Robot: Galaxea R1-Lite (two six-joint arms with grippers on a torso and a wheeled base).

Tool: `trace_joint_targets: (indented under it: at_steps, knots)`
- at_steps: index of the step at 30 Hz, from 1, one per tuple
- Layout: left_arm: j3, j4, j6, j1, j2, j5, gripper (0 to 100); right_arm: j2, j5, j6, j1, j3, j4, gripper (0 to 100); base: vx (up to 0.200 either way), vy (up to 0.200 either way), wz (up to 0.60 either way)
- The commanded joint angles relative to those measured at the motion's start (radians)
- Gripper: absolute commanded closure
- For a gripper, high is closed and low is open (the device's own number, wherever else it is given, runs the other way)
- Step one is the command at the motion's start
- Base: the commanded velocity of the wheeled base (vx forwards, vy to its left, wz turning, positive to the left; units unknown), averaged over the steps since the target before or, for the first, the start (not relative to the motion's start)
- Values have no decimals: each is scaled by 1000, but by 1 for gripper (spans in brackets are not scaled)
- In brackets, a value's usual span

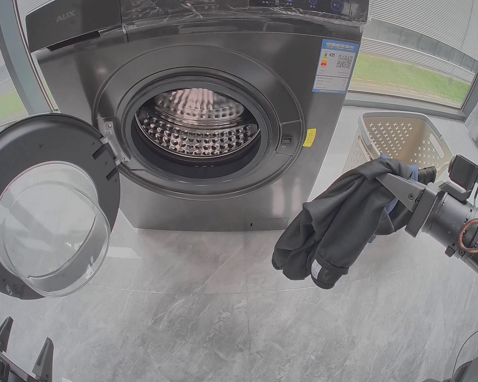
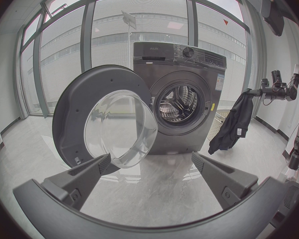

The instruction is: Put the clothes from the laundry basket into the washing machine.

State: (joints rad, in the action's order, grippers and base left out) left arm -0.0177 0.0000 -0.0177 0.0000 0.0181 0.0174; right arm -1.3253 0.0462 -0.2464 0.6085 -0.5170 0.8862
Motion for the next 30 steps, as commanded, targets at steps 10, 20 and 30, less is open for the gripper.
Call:
trace_joint_targets:
  at_steps: [10,20,30]
  knots:
    - [16,0,1,-2,-18,1,0,-15,0,-2,2,-1,0,100,0,80,0]
    - [16,0,13,0,-18,-1,0,-48,3,1,20,-24,2,100,0,180,0]
    - [18,-2,18,2,-18,-1,0,-190,14,-16,99,-149,23,100,0,0,0]
